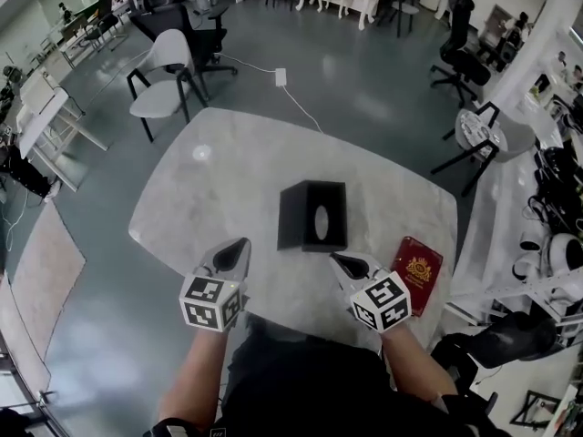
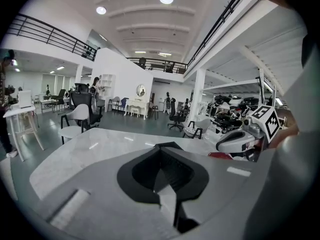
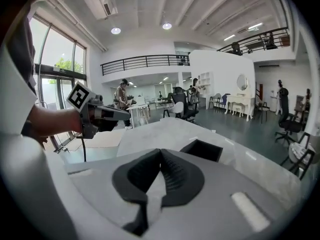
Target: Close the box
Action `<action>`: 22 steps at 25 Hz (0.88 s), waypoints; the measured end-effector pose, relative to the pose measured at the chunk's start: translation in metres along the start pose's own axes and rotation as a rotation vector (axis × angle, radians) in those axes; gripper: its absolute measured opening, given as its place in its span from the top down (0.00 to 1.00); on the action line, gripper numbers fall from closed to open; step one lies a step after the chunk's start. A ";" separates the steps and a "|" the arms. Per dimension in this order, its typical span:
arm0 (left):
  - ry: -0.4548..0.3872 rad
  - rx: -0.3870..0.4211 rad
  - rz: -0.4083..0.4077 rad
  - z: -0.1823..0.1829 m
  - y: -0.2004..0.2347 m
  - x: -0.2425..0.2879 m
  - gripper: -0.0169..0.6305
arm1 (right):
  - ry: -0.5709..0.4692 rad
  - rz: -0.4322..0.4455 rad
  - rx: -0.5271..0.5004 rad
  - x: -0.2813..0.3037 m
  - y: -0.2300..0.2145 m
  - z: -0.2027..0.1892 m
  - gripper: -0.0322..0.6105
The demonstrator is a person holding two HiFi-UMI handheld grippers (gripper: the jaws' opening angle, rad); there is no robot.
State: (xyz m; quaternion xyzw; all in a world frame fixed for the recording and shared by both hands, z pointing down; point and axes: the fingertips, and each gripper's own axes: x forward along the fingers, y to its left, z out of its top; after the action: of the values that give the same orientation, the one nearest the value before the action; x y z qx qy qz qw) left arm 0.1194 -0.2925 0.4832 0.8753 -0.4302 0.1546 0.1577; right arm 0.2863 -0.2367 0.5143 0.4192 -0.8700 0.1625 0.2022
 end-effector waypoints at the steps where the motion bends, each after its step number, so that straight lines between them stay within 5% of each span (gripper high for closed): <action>1: 0.004 -0.007 0.012 -0.002 -0.007 0.001 0.96 | 0.014 0.018 -0.005 -0.001 -0.004 -0.005 0.95; 6: 0.015 -0.034 0.057 -0.014 -0.018 -0.011 0.96 | 0.046 0.087 -0.052 0.003 -0.003 -0.009 0.95; 11: 0.015 -0.050 0.070 -0.024 0.006 -0.034 0.96 | 0.116 0.058 -0.131 0.027 0.017 -0.004 0.95; 22: -0.023 -0.047 0.020 -0.046 0.069 -0.061 0.96 | 0.272 0.041 -0.432 0.094 0.079 0.001 0.95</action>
State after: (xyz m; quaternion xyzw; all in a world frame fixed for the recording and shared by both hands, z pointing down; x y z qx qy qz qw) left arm 0.0221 -0.2705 0.5097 0.8687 -0.4443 0.1359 0.1719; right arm 0.1697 -0.2523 0.5503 0.3227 -0.8577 0.0320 0.3990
